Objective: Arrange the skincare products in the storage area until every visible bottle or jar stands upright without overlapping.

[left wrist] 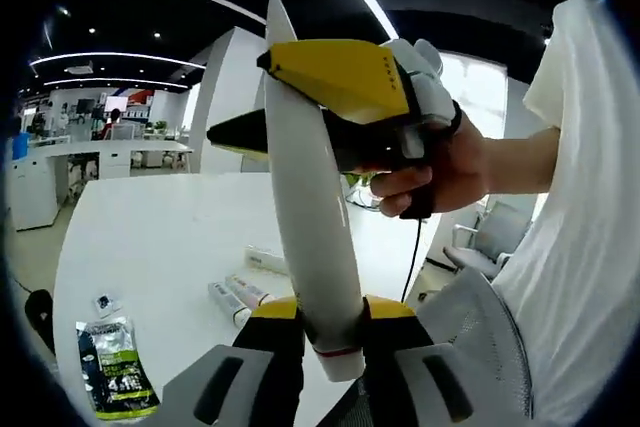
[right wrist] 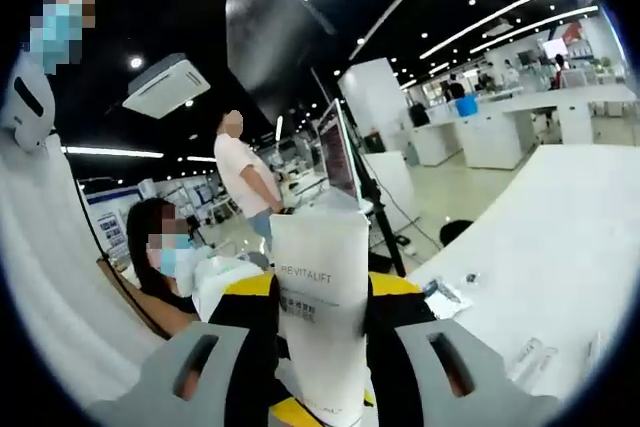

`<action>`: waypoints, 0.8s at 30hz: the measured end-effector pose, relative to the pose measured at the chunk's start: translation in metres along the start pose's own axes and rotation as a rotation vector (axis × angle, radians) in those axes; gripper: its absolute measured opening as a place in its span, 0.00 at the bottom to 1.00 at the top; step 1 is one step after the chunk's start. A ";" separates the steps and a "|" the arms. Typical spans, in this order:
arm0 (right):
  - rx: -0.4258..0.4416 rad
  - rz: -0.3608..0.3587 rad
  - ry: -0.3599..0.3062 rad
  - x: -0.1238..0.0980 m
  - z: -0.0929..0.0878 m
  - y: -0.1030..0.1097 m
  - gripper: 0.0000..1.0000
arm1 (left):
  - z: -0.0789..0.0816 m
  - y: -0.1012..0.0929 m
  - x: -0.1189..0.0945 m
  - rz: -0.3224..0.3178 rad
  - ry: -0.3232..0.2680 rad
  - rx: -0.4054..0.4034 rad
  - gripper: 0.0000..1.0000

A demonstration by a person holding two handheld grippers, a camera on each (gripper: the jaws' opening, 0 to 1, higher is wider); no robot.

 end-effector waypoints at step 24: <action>-0.147 -0.078 0.000 -0.012 0.013 0.013 0.24 | 0.012 0.013 -0.004 0.064 -0.121 0.008 0.24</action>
Point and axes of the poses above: the point that each gripper's makers call its tool centre point, and the gripper's own axes: x roughly forward along the fingers, y roughly to its left, z roughly out of its top, the point moved 4 cm from there along -x, roughly backward along the fingers, and after that the axes turned 11 degrees about y, right-handed, at the moved point
